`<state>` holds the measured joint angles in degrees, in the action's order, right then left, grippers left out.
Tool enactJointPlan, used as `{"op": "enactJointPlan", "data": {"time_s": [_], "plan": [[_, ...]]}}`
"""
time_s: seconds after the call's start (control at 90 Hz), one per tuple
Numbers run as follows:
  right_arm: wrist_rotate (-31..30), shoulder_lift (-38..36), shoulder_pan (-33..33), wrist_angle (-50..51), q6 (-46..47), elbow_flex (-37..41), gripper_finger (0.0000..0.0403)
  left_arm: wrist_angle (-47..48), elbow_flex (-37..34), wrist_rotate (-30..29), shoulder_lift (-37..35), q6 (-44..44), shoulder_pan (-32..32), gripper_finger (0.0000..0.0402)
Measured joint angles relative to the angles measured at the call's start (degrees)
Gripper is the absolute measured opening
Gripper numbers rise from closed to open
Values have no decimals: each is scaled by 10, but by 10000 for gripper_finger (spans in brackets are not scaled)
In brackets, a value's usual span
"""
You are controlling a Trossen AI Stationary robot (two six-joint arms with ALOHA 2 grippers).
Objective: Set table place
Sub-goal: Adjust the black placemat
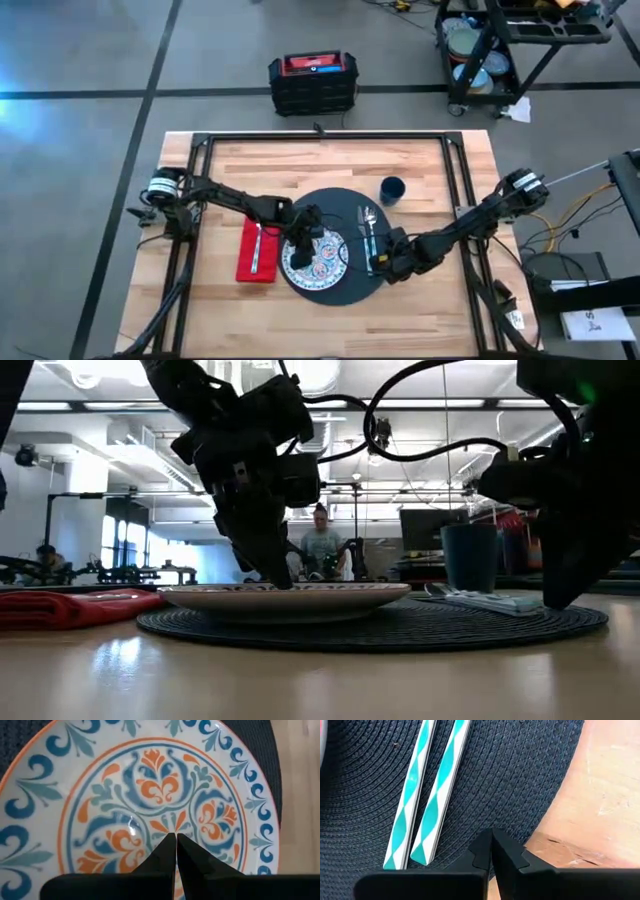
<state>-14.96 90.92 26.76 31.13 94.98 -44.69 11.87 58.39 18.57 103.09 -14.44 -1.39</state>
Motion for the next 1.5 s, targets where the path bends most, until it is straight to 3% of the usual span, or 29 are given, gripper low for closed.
{"op": "enactJointPlan", "data": {"time_s": [0.222, 0.422, 0.767, 0.989, 1.5], "plan": [[2, 0, 0, -2, 0, 0, 0, -5, 1, 0, 16, 9, 0, 0], [7, 0, 0, -1, 0, 0, 0, -11, 13, 35, 49, -3, 1, 0], [15, -1, 2, -6, 0, 0, 0, 22, 64, -40, 59, 47, 41, 0], [15, -1, 1, -8, -5, 0, 0, 38, 75, -31, 63, 48, 68, 0], [36, 8, 4, -42, -5, 9, 0, 32, 123, -72, 93, 82, 92, 0]]}}
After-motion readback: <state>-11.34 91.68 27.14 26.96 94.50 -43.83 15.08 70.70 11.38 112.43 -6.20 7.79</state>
